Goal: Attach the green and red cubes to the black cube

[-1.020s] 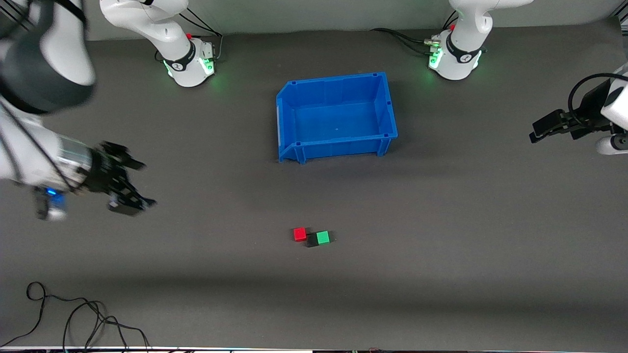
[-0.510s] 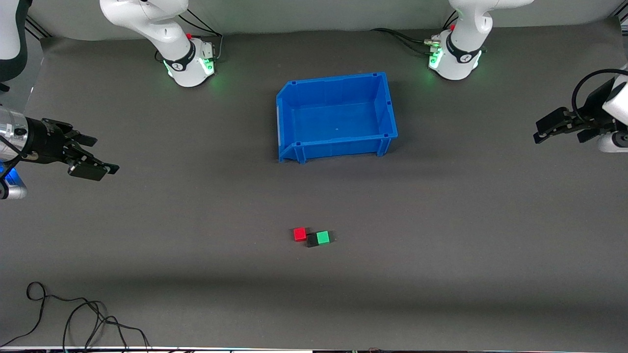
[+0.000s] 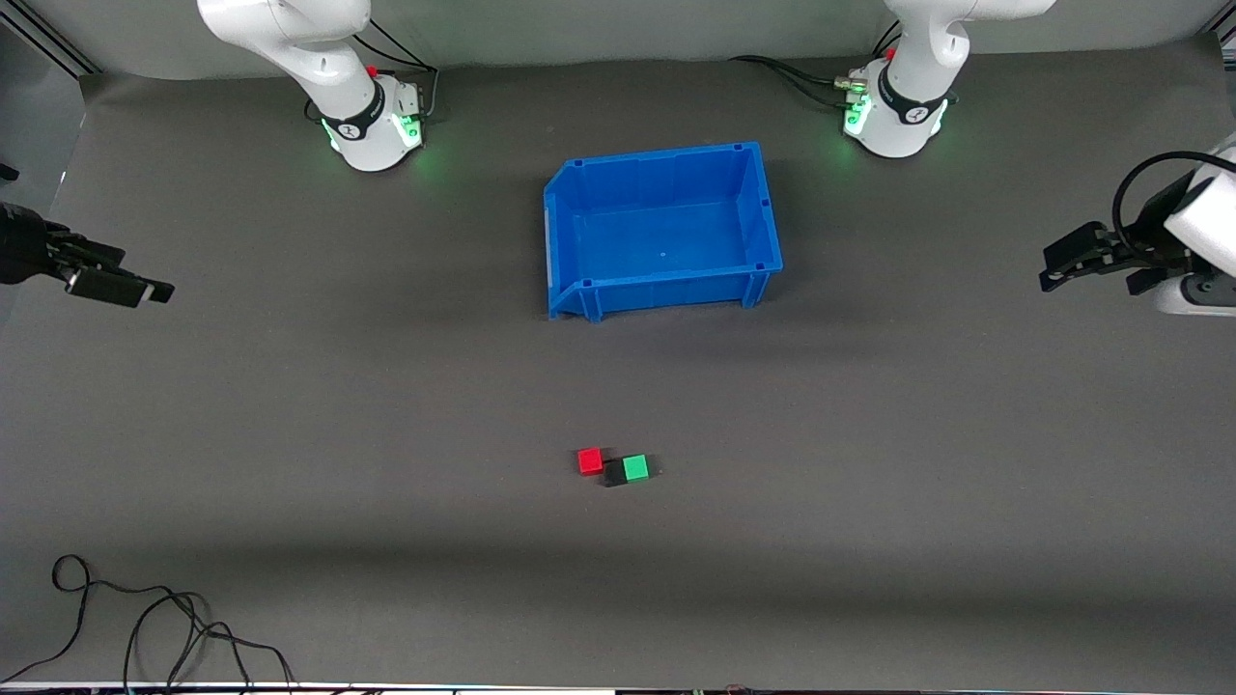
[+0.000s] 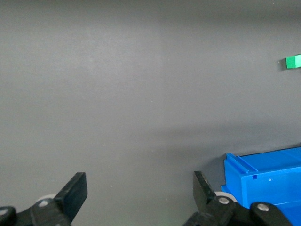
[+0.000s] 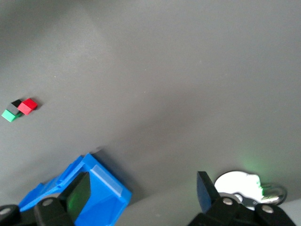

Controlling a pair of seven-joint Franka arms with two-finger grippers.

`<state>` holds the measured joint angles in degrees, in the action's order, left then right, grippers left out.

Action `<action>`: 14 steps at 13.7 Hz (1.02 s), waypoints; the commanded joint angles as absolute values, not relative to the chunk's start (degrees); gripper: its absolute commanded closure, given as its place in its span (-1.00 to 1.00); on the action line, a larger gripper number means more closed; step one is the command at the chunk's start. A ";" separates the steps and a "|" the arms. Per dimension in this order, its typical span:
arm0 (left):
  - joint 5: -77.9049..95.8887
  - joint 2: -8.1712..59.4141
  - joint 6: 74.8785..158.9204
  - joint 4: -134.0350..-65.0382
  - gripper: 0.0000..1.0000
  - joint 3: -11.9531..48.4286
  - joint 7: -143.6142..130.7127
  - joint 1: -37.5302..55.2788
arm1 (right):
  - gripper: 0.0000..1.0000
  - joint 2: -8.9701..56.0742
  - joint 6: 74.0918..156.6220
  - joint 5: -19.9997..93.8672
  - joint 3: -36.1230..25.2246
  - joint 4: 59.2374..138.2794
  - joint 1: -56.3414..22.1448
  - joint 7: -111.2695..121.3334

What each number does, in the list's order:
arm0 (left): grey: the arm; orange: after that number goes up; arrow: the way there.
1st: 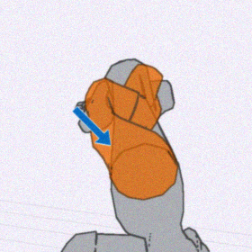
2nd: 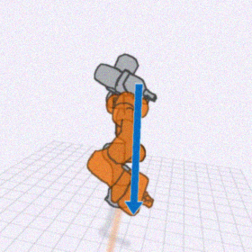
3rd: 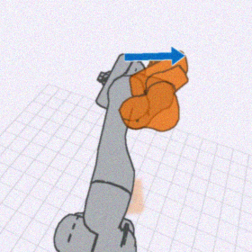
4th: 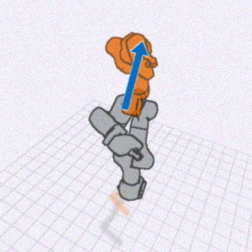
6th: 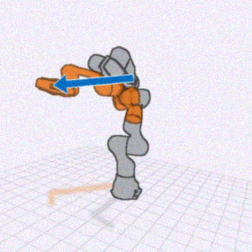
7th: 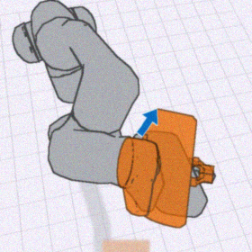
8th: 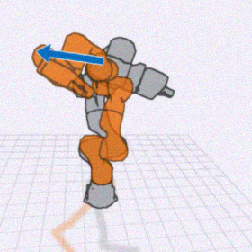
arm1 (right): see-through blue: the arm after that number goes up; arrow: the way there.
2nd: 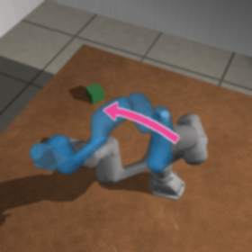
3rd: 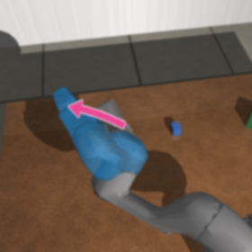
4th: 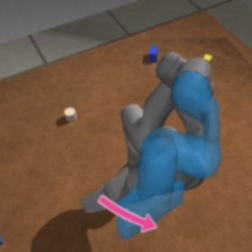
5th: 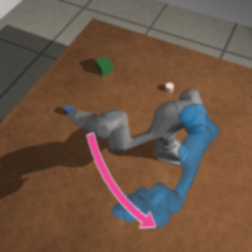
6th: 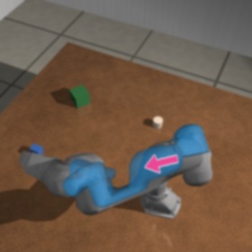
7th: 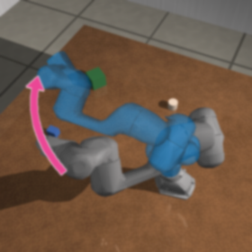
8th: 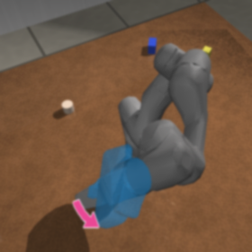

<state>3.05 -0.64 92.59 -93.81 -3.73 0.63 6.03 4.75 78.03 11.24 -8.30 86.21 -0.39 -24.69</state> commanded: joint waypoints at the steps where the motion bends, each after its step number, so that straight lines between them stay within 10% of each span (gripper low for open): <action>1: 2.28 -2.54 88.60 -91.76 -1.00 -2.82 0.53 6.77 | -1.00 0.53 81.64 8.79 -2.91 91.66 3.59 -20.23; 14: 1.94 -1.49 91.41 -93.16 -1.00 -3.08 3.16 3.87 | -1.00 -2.55 88.94 1.85 4.13 95.01 8.09 -10.28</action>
